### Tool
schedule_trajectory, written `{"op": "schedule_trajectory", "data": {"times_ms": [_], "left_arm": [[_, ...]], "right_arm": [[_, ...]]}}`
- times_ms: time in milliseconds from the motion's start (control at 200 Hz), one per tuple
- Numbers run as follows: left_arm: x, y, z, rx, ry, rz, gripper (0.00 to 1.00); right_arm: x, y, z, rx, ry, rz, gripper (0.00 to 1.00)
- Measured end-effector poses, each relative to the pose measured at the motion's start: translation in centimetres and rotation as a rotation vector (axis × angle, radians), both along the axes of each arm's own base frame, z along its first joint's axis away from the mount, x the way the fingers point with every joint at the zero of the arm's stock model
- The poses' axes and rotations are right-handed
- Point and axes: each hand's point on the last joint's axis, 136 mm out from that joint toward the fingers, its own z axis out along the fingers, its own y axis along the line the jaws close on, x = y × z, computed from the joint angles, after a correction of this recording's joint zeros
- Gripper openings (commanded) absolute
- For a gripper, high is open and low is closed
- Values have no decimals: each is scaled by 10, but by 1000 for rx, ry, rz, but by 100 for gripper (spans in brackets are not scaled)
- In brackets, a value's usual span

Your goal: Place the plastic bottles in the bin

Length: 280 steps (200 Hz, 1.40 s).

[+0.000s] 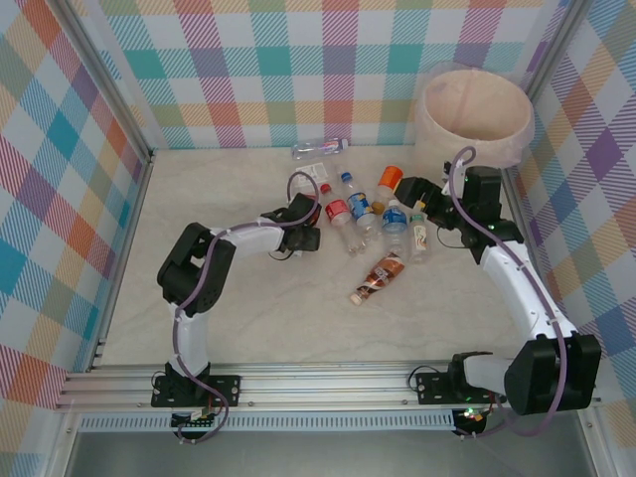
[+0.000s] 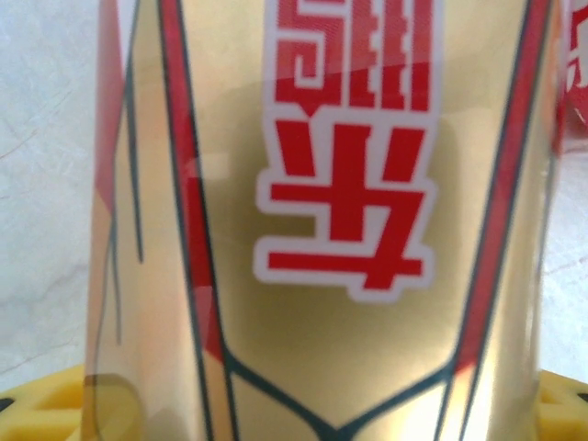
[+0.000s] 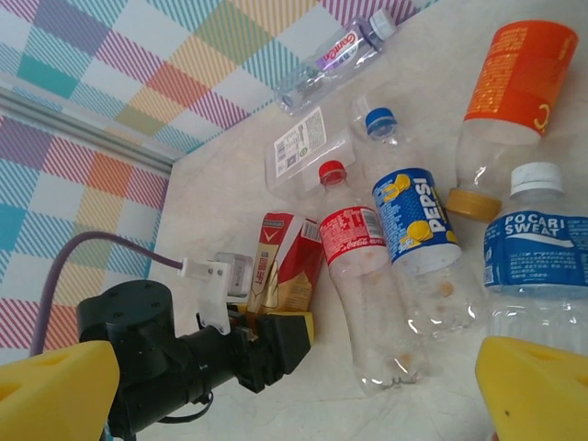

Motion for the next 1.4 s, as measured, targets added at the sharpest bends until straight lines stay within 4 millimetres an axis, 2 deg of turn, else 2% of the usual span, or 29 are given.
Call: {"op": "schedule_trajectory", "data": {"times_ms": [105,235,440,545,670,790,1030,1200,1400], "left_arm": [[-9,2,13,-23,-9,-13,54],[-20,-2,45,-112,-57,-46,53],[-48,-32,101,-373,-131,-192,52],[-60,-50,121,-479,-144,-275,52],[-75,-74,139,-565,-154,-372,53],[-87,-90,145,-600,-150,-434,53],[-108,-110,146,-609,-134,-500,56],[-113,-118,141,-604,-117,-517,61],[-114,-121,134,-596,-108,-518,68]], "right_arm": [[-4,6,-12,-18,28,-5,100],[-12,21,-30,-21,100,-12,100],[-27,65,-52,96,185,87,100],[-26,84,-52,158,192,131,100],[-19,101,-35,232,137,174,100],[-14,111,-27,257,97,177,100],[-2,112,-42,213,105,86,98],[6,111,-47,206,111,54,74],[7,108,-51,196,123,30,65]]}}
